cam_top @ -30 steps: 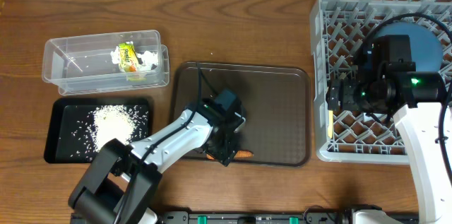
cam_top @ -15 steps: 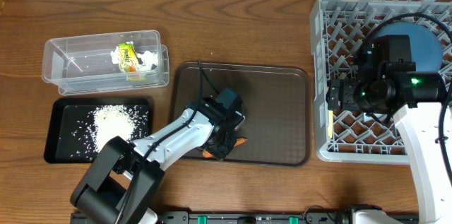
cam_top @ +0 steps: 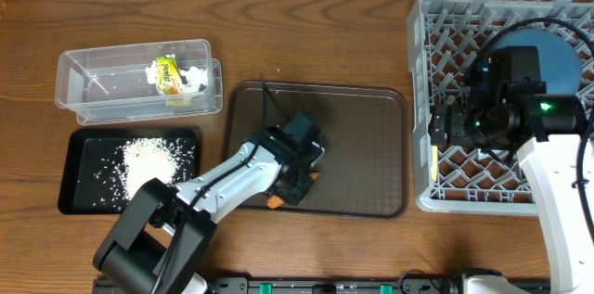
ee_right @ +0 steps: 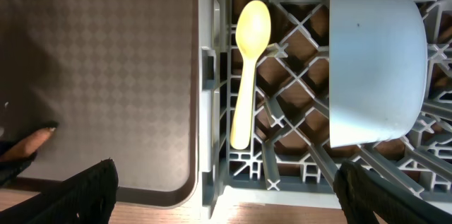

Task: Sort waste into correct bins and load items into the dishwasher rack
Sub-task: 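Reach the left gripper down and grasp the carrot on the brown tray, then carry the carrot to the black tray and release it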

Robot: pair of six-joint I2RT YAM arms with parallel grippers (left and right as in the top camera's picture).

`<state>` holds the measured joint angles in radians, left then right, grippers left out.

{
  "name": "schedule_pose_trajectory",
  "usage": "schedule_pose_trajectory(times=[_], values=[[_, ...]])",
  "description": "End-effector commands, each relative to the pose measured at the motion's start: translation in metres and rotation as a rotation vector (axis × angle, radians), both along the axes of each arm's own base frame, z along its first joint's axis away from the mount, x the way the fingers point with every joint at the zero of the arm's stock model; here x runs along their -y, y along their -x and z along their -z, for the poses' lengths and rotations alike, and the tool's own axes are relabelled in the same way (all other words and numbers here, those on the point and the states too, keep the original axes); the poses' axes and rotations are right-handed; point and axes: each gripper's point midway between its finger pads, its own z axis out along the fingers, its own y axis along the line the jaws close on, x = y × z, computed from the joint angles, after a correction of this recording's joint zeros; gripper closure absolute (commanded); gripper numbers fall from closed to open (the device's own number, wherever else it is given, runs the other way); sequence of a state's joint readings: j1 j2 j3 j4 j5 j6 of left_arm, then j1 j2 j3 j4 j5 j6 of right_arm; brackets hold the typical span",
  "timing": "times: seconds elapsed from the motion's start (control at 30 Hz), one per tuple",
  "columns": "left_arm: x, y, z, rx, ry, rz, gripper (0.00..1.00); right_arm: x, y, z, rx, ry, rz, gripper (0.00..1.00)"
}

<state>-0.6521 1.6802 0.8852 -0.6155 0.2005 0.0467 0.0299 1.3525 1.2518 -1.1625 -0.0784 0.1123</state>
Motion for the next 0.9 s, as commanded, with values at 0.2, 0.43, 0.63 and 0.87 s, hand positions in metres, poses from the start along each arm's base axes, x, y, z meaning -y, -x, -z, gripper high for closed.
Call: schedule_pose_trajectory(times=[0.2, 0.43, 0.63, 0.87], values=[[-0.004, 0.009, 0.013, -0.045, -0.024, -0.017, 0.8, 0.002, -0.001, -0.006, 0.019, 0.007, -0.008, 0.03], [0.0, -0.01, -0.009, 0.005, 0.014, -0.048, 0.9, 0.002, 0.0, -0.005, 0.013, 0.009, -0.011, 0.03], [-0.028, -0.047, -0.053, 0.146, 0.03, -0.205, 0.9, 0.002, 0.0, -0.005, 0.013, 0.009, -0.011, 0.03], [-0.112, -0.082, -0.107, 0.332, 0.011, -0.533, 0.88, 0.003, 0.0, -0.005, 0.013, 0.015, -0.008, 0.03]])
